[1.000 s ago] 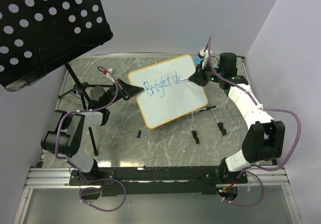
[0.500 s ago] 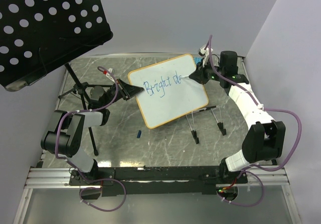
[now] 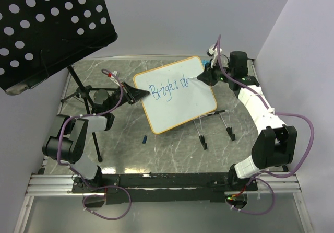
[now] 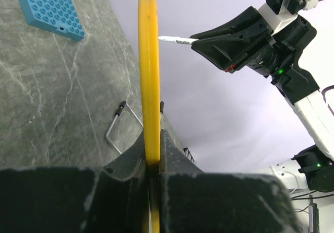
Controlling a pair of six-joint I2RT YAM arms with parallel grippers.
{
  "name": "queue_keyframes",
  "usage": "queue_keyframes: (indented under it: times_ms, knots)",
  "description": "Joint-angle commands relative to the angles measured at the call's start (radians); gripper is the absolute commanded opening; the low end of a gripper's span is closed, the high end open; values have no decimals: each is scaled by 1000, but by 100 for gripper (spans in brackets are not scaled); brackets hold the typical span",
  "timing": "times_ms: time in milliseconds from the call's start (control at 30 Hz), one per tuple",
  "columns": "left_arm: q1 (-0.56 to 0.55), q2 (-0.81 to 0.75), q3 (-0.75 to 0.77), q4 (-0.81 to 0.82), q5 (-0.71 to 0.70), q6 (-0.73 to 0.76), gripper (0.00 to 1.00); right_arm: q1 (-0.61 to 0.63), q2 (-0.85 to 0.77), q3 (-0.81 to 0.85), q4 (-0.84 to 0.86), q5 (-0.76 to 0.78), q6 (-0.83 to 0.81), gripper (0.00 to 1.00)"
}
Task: Write a sentence on the whiteboard
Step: Write on the whiteboard with the whiteboard.
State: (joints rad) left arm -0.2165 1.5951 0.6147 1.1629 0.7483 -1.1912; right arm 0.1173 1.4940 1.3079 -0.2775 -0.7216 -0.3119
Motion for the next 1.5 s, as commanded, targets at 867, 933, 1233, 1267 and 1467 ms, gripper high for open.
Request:
queue_keyframes:
  times_ms: [867, 933, 1233, 1267, 1467]
  knots:
    - [8, -21, 39, 337, 0, -41, 1, -30, -83, -52, -16, -19, -27, 0]
    - [8, -26, 40, 331, 2, -39, 1, -34, -84, -41, -5, -25, -10, 0]
    - [8, -26, 40, 336, 6, -45, 1, -36, -32, 24, 29, -24, 25, 0]
    - [8, -26, 40, 339, 6, -45, 1, -36, -28, 28, 34, -24, 27, 0]
    - [8, -21, 40, 343, 11, -50, 1, -38, 12, 50, 32, -9, 34, 0]
